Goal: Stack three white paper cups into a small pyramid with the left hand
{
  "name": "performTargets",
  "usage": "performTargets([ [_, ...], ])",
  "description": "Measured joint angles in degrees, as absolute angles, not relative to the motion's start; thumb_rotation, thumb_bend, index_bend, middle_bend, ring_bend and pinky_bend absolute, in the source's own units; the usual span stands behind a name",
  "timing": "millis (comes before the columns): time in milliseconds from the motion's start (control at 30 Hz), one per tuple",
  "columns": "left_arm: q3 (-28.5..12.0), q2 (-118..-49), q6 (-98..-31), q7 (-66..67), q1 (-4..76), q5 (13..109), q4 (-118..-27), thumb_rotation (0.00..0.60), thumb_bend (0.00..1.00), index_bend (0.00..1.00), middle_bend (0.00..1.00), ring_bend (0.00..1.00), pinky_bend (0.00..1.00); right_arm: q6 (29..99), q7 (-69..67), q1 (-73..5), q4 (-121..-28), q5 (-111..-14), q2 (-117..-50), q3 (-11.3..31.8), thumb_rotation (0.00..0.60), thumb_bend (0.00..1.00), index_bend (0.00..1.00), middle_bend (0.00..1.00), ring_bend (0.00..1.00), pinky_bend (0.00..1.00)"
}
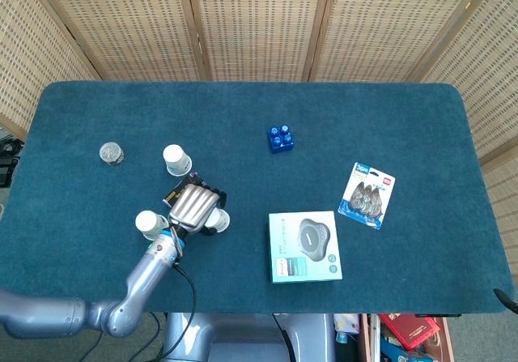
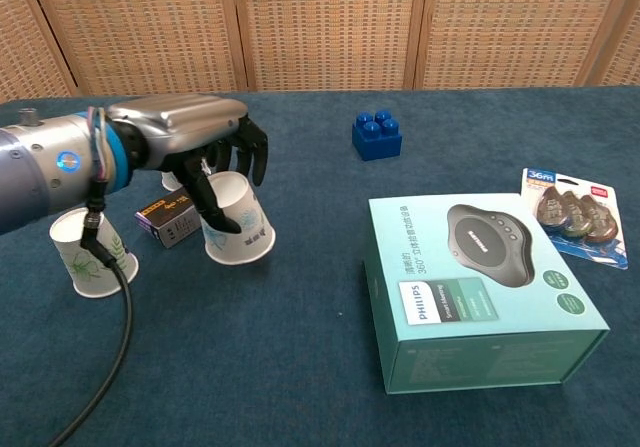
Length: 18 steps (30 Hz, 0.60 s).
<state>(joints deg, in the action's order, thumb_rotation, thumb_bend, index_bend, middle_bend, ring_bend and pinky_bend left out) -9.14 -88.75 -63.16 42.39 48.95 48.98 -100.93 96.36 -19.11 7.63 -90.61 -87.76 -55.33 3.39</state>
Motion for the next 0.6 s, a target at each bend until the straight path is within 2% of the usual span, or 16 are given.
performTargets([
  [267,-5.13,-85.28,-63.01,32.70,44.01,54.05,-101.59,0.600,0.15,0.47,0.52,0.46,0.35,97.13,-18.37,7.87,-90.90,-88.89,-55.48,2.91,0.600,0.00,0.00,0.00,0.00,0.00],
  [600,-3.28,-82.73,-61.61,26.81,41.17,57.92,-100.00,0.600,0.15,0.47,0.52,0.46,0.35,97.27,-18.86,8.03,-90.77,-88.58,-55.41,2.98,0.600,0.00,0.00,0.00,0.00,0.00],
])
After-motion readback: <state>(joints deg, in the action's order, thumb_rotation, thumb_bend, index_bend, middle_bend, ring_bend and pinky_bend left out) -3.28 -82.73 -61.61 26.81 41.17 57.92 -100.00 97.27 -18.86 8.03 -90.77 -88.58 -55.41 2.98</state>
